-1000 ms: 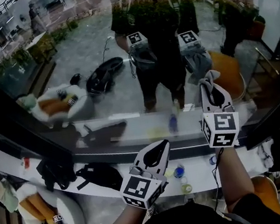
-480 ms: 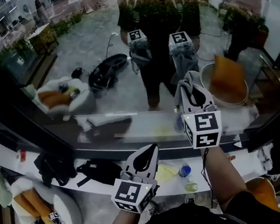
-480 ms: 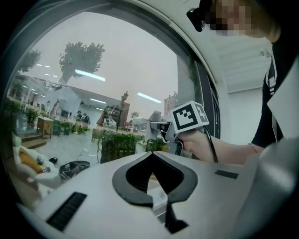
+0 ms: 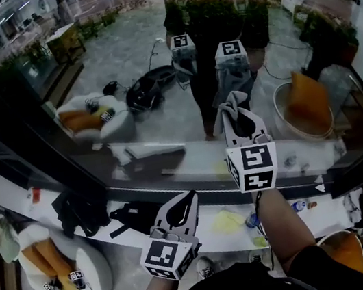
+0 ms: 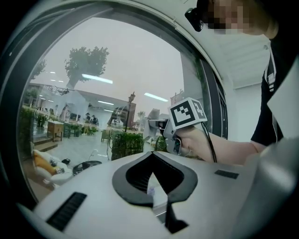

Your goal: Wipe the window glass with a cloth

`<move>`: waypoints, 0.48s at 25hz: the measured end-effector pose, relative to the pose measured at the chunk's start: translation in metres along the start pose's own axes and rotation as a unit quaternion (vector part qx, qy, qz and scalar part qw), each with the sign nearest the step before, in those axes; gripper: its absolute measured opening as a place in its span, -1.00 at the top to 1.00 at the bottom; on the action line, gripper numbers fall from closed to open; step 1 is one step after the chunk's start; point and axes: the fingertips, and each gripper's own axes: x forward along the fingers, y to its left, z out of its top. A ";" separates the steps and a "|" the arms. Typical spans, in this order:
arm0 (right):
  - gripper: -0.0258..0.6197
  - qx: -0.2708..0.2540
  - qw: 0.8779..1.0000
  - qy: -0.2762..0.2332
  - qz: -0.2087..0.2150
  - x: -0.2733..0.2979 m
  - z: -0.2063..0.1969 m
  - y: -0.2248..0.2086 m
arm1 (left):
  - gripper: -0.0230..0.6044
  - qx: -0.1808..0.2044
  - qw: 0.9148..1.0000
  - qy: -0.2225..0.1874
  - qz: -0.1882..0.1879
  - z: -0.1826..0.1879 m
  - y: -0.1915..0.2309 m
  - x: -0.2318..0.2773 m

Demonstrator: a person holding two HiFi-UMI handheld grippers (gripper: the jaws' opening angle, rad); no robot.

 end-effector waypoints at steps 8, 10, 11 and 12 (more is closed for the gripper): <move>0.76 0.004 1.000 -0.002 0.001 0.009 0.000 0.016 | 0.90 0.003 1.000 0.004 0.007 -0.003 0.018 -0.016; 0.76 0.005 1.000 -0.001 -0.001 0.009 0.000 0.017 | 0.90 0.004 1.000 0.004 0.005 -0.004 0.021 -0.018; 0.76 0.005 1.000 0.000 -0.003 0.009 -0.001 0.017 | 0.90 0.003 1.000 0.003 0.004 -0.004 0.021 -0.018; 0.76 0.004 1.000 0.000 -0.004 0.010 -0.001 0.016 | 0.90 0.003 1.000 0.003 0.002 -0.004 0.021 -0.018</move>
